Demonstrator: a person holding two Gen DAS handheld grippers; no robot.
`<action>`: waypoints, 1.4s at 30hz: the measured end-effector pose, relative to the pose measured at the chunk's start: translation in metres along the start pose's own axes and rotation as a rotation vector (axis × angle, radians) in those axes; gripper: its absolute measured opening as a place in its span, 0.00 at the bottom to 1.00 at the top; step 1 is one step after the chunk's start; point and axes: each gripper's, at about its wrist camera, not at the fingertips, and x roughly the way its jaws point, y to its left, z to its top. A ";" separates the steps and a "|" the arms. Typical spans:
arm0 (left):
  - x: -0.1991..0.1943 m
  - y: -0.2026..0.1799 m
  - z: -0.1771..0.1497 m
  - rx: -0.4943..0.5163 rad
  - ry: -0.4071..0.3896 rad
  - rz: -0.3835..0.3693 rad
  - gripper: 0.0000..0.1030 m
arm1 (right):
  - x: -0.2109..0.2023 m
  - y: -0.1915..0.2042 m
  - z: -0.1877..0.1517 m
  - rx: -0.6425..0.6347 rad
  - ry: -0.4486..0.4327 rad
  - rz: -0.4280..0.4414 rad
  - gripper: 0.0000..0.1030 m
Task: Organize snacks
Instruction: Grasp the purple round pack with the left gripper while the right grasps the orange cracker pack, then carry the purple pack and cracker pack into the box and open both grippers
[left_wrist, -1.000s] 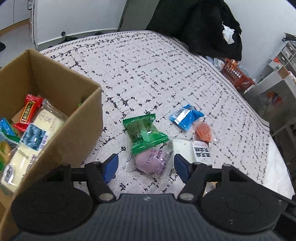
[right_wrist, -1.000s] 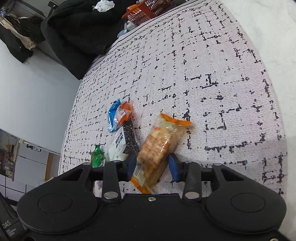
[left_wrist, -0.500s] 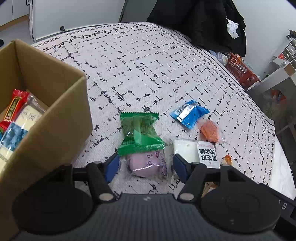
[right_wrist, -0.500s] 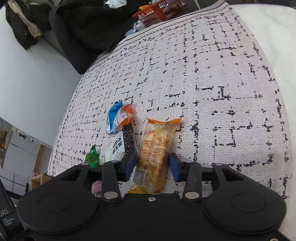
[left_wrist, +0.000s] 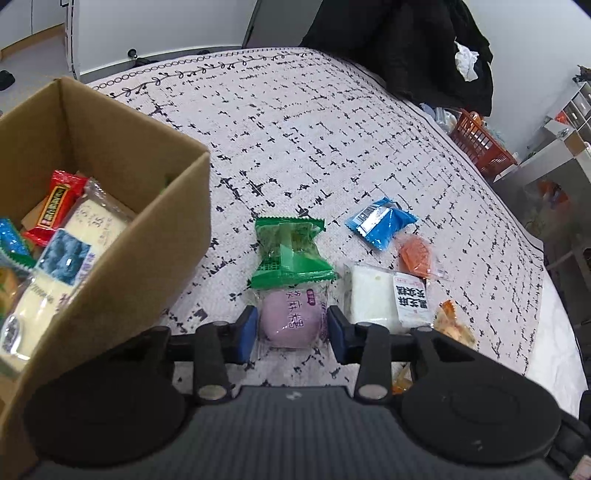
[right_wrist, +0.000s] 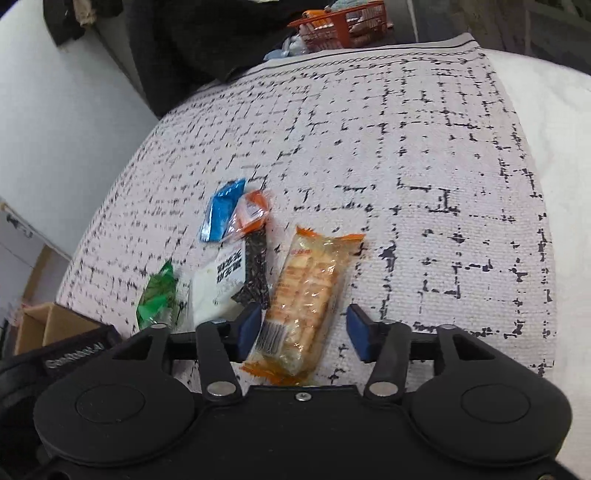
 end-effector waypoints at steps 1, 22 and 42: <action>-0.003 0.000 0.000 -0.001 -0.003 -0.003 0.39 | 0.000 0.004 -0.001 -0.026 0.002 -0.017 0.56; -0.076 0.006 0.006 -0.026 -0.091 -0.071 0.39 | -0.057 0.022 0.001 -0.038 -0.043 -0.025 0.34; -0.144 0.077 0.028 -0.129 -0.184 -0.014 0.39 | -0.107 0.114 -0.018 -0.125 -0.073 0.156 0.34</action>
